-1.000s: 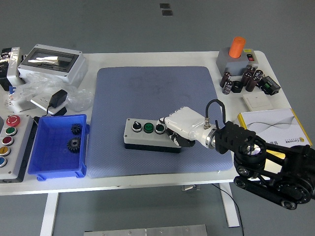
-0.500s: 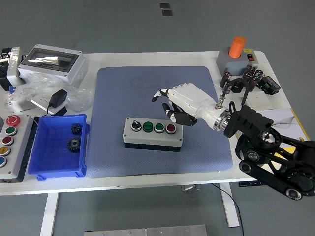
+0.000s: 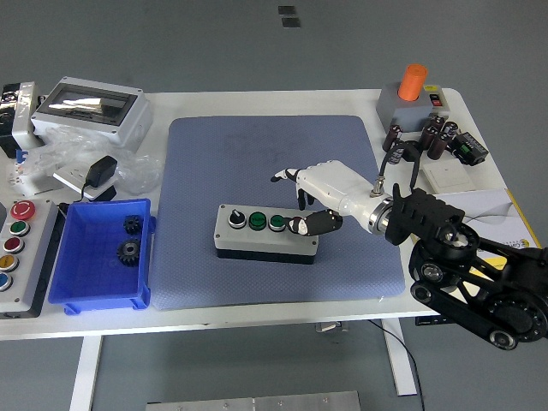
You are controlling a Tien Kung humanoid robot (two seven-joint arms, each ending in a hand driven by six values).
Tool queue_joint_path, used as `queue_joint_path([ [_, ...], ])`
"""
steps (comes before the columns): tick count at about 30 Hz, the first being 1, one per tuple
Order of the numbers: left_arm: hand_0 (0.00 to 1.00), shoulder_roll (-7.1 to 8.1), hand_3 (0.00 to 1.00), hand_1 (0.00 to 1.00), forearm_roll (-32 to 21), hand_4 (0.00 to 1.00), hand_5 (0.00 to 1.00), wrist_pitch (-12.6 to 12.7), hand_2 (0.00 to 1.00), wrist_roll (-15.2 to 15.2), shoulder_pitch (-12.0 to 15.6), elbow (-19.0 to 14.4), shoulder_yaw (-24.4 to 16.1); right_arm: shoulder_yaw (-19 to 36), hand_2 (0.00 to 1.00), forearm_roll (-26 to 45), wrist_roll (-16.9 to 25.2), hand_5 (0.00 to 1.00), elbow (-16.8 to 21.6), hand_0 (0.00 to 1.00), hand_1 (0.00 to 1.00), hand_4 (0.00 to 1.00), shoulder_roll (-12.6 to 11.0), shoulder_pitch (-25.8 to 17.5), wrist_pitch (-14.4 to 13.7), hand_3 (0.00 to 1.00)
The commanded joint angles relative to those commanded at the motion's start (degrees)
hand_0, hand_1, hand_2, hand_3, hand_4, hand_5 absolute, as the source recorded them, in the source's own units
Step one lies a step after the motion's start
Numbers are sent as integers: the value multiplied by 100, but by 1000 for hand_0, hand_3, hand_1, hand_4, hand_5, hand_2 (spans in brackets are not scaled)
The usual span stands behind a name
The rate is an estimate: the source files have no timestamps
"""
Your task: Pick up the button,place it on the desk,press the button,press the button
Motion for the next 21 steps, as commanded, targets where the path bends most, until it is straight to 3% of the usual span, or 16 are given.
queue_joint_path([
  [7,746,-4,579,752,21,647,226,-7,595,-3,3,0,-17,-117,998,207,-109,476,-23,998,998,998,26,-13,196,998],
  [12,746,-4,579,753,41,645,225,-15,595,-3,0,0,-29,-380,998,112,-269,454,-462,998,998,998,254,28,203,998],
  [21,746,14,580,753,42,643,218,-17,595,-6,-1,0,-31,-716,998,11,-539,448,-855,998,998,998,463,-27,-210,998],
])
